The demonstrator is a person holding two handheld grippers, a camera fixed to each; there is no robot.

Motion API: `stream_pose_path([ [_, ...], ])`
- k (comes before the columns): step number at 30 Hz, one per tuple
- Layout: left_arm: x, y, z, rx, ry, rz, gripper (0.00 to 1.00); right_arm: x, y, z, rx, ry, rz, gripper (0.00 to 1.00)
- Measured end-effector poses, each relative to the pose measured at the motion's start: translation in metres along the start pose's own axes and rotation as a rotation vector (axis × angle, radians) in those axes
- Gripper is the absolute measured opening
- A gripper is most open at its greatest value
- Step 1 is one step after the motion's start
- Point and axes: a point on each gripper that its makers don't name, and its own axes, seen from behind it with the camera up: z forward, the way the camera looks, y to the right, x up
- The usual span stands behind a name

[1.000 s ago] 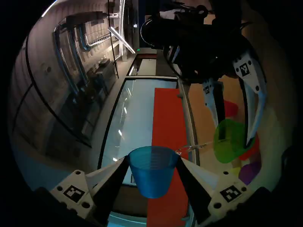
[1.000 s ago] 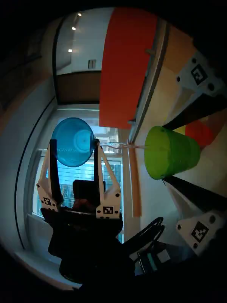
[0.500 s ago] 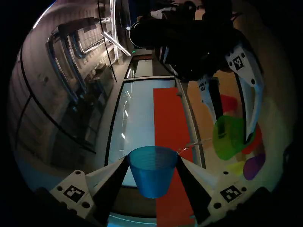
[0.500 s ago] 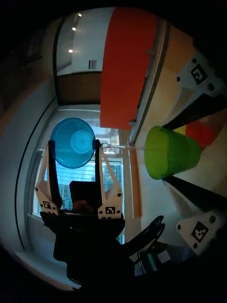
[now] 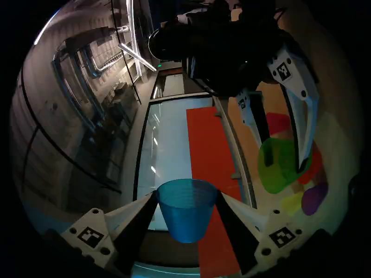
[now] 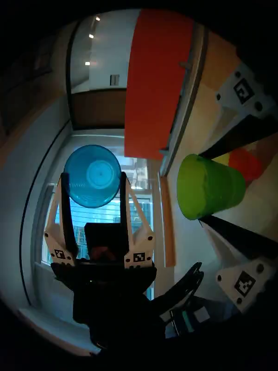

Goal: Pour water

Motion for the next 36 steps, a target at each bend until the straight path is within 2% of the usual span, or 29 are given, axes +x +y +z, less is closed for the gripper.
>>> stream_pose_path([
  [11,-0.002,-0.005,0.003,-0.001,0.005,-0.015,0.88,-0.001,0.000,-0.001,-0.001,0.002,0.001,0.88],
  [14,-0.004,-0.006,0.004,-0.001,0.006,-0.035,0.88,-0.001,0.000,-0.001,-0.002,0.003,0.002,0.88],
  [17,-0.006,-0.007,0.004,-0.002,0.009,-0.076,0.88,0.000,-0.001,-0.001,-0.003,0.004,0.001,0.88],
  [26,-0.018,-0.008,0.005,-0.004,0.020,-0.309,0.88,0.001,0.000,-0.003,-0.007,0.006,0.002,0.88],
  [36,-0.034,-0.014,0.005,0.008,0.057,-0.684,0.88,0.004,0.003,-0.005,-0.013,0.014,-0.004,0.88],
])
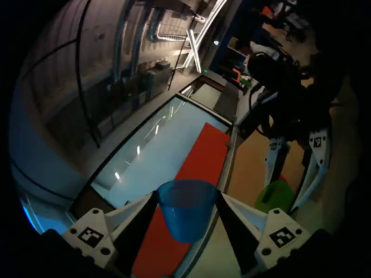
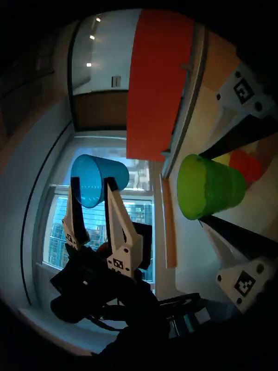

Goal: Pour water

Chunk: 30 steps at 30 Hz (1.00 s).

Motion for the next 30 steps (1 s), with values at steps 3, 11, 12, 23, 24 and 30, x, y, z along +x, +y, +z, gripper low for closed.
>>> stream_pose_path([
  [3,-0.003,-0.007,-0.002,0.013,0.000,-0.090,0.88,0.001,0.001,0.000,-0.001,0.002,0.000,0.88],
  [11,-0.010,-0.016,-0.003,0.014,0.010,-0.314,0.88,0.004,0.002,0.001,-0.001,0.009,0.000,0.88],
  [12,-0.012,-0.017,-0.003,0.017,0.009,-0.340,0.88,0.004,0.002,0.002,-0.001,0.010,-0.001,0.88],
  [23,-0.023,-0.023,-0.005,0.017,0.021,-0.641,0.88,0.009,0.003,0.004,-0.007,0.021,-0.004,0.88],
  [24,-0.024,-0.023,-0.005,0.014,0.023,-0.671,0.88,0.010,0.004,0.004,-0.008,0.022,-0.004,0.88],
  [30,-0.029,-0.021,-0.003,-0.013,0.025,-0.817,0.88,0.013,0.003,0.005,-0.008,0.025,-0.004,0.88],
])
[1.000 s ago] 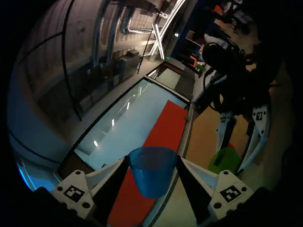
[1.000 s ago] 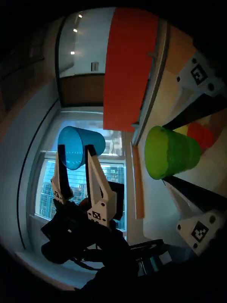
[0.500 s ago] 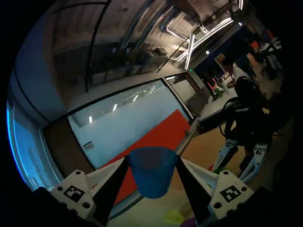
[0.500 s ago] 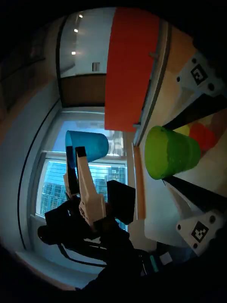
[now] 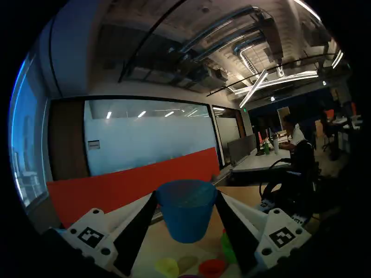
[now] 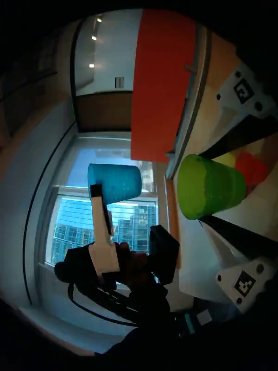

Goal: Pour water

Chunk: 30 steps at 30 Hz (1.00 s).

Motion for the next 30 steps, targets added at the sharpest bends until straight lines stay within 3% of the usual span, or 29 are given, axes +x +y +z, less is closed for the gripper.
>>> stream_pose_path([
  [6,-0.008,-0.003,-0.001,-0.005,-0.018,-0.057,0.88,0.000,-0.002,0.000,0.001,-0.001,-0.006,0.88],
  [20,-0.050,-0.003,-0.018,0.017,-0.091,-0.053,0.88,-0.011,0.009,-0.016,-0.026,-0.038,-0.003,0.88],
  [30,-0.080,0.011,-0.031,-0.013,-0.127,-0.083,0.88,-0.023,0.026,-0.034,-0.064,-0.068,0.017,0.88],
])
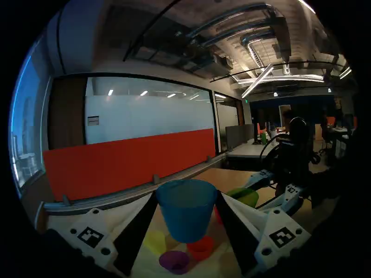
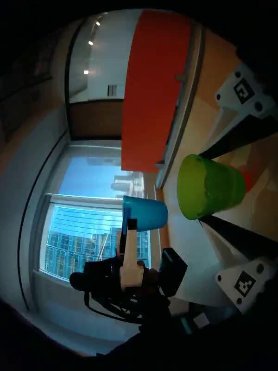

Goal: Pour water

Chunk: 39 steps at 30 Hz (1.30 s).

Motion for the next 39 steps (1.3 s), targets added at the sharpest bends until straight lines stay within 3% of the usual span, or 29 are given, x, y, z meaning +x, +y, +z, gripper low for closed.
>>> stream_pose_path([
  [9,-0.028,0.003,-0.004,-0.003,-0.042,-0.031,0.88,-0.008,0.001,-0.003,0.003,-0.019,0.009,0.88],
  [17,-0.057,0.013,-0.008,-0.026,-0.094,-0.058,0.88,-0.022,0.003,-0.006,0.000,-0.058,0.009,0.88],
  [39,-0.130,0.039,0.002,-0.098,-0.238,-0.087,0.89,-0.073,0.010,-0.013,0.029,-0.202,0.040,0.88],
])
